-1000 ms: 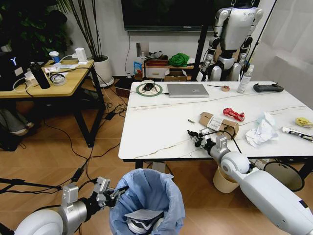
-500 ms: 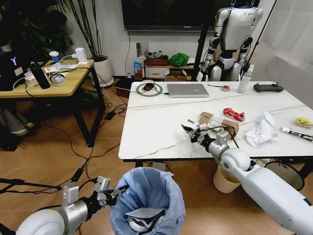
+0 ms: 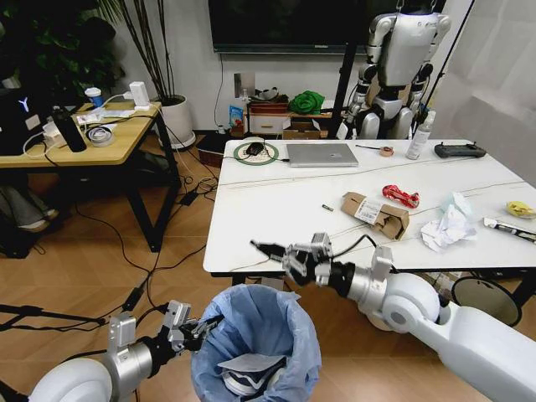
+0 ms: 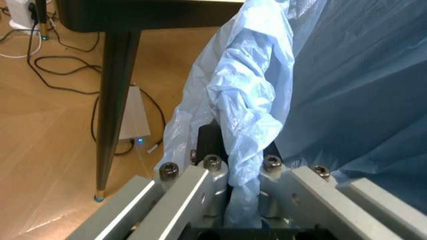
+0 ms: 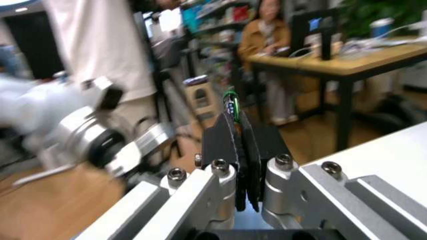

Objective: Pick up the trash bin and place the trash from the table into it.

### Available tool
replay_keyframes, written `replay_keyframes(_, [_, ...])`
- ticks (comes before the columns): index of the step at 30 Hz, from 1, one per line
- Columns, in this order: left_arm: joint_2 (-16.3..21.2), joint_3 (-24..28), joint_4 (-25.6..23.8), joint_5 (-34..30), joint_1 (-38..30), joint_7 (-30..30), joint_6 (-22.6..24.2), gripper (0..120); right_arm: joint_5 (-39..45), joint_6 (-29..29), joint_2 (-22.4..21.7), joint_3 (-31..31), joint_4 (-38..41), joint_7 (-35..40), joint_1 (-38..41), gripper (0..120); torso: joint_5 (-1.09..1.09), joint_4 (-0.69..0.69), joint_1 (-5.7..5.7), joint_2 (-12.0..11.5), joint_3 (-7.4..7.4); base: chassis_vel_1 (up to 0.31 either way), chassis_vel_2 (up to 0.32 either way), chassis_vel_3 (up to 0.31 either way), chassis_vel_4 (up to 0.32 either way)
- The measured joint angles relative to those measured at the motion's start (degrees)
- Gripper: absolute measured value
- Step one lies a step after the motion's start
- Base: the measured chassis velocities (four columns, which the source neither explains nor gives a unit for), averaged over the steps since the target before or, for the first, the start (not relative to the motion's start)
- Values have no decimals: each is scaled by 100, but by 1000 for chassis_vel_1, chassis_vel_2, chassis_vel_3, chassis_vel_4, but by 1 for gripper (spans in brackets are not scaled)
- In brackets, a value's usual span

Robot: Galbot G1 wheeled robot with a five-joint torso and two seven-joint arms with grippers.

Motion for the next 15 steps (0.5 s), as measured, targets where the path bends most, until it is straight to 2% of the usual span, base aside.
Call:
replay_keyframes(3, [-20,-5,-2,-5,-16,-5,8,0,-101,-107,-133,275,-62,-721,-275,0,1,-1,0,0,0,0,0,0,0])
replay_keyframes(15, [-33,-47,-43,-18,-32,-24,21,0,-646,164,-211,607,-201,-1544,-663,0,1,0,0,0,0,0,0,0,0])
